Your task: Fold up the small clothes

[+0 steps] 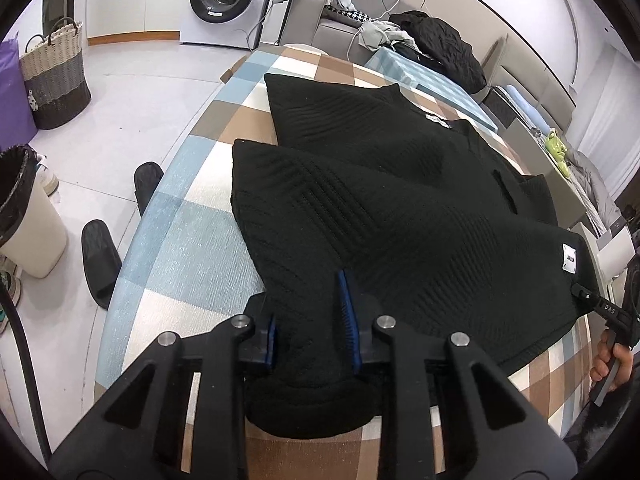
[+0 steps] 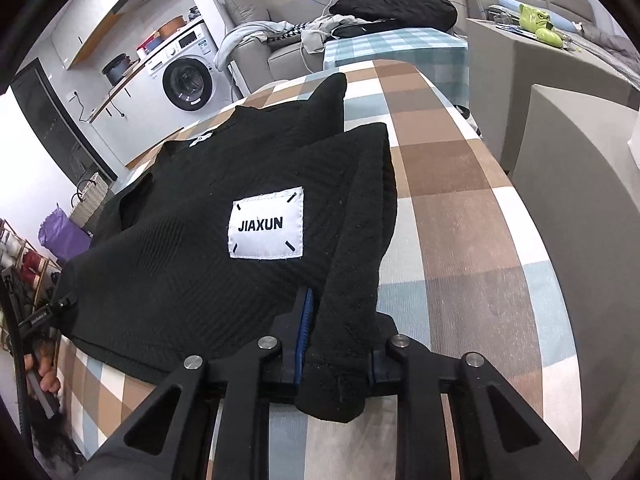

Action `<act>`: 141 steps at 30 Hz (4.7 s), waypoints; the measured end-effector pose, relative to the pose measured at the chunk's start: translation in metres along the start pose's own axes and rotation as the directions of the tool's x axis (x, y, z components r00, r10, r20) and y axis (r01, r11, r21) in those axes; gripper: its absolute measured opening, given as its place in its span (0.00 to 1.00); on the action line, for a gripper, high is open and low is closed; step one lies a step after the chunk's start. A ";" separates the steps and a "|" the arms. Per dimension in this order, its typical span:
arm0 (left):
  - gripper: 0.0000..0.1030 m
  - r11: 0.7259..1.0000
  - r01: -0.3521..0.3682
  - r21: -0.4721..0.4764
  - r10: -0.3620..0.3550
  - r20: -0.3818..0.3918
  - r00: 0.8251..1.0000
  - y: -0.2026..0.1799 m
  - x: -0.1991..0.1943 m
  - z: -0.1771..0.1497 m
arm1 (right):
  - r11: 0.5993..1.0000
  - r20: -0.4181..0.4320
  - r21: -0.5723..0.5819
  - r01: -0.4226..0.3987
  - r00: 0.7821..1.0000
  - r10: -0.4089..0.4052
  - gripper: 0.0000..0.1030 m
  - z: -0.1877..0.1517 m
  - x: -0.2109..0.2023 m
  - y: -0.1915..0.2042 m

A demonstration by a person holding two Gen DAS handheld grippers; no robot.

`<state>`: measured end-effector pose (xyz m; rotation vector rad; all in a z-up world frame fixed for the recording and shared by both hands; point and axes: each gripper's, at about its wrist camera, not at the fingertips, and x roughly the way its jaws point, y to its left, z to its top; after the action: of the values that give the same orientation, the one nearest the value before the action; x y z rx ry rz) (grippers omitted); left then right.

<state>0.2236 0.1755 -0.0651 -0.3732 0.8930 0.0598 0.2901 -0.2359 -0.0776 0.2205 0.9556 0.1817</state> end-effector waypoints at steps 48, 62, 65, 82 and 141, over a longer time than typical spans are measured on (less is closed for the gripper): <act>0.21 0.998 -0.010 -0.058 0.013 0.047 0.999 0.031 -0.059 -0.017 | 0.990 0.095 0.104 -0.090 0.992 0.081 0.41 0.003 -0.040 -0.034; 0.03 1.000 -0.002 -0.020 0.006 0.206 0.979 0.014 -0.082 0.014 | 0.999 0.304 -0.024 -0.026 0.952 0.032 0.05 0.045 -0.062 -0.012; 0.04 1.000 0.002 -0.028 0.004 0.218 0.976 0.016 -0.073 0.036 | 1.000 0.323 0.001 -0.022 0.946 0.021 0.05 0.062 -0.057 -0.010; 0.46 0.983 -0.049 -0.179 0.066 0.093 0.993 0.050 -0.050 0.012 | 0.959 0.147 0.277 -0.065 0.989 0.024 0.40 0.015 -0.041 -0.053; 0.57 0.869 0.324 -0.374 -0.376 -0.074 0.924 0.007 -0.018 -0.036 | 0.885 0.187 0.330 -0.329 0.941 0.281 0.48 -0.010 -0.019 -0.022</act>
<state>0.1843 0.1716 -0.0738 -0.8869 0.9457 -0.1469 0.2720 -0.2606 -0.0743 0.7158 0.8091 0.2794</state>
